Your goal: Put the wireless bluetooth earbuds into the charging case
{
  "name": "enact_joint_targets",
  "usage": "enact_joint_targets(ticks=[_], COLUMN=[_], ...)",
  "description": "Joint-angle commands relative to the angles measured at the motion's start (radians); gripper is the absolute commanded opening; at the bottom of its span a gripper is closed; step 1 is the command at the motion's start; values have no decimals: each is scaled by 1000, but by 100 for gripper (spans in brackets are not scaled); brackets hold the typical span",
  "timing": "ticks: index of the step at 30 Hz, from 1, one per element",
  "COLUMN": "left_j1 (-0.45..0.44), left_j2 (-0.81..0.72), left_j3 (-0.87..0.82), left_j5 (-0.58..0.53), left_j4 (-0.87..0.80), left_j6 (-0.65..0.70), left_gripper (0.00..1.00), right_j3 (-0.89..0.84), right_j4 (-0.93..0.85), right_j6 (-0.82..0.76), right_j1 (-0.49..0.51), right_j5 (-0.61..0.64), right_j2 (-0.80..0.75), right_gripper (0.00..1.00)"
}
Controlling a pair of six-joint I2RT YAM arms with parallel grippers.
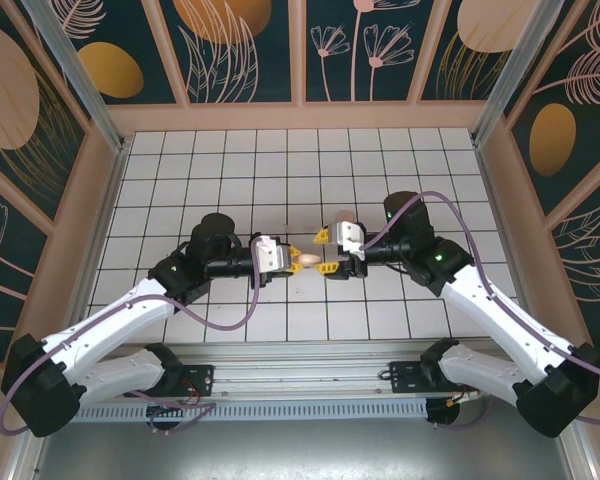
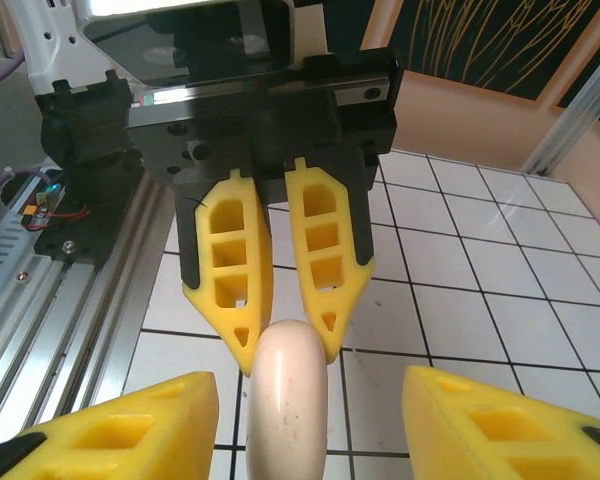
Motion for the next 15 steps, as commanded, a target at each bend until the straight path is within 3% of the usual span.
enact_joint_targets(ticks=[1,15], left_j1=[-3,-1], left_j2=[6,-11], left_j3=[11,5], left_j5=[35,47], left_j4=[47,96], left_j6=[-30,-63], left_gripper=[11,11], right_j3=[-13,-7], right_j4=[38,4], right_j6=[14,10], right_j1=[10,10], right_j5=[-47,-63], right_j2=[13,31], right_gripper=[51,44])
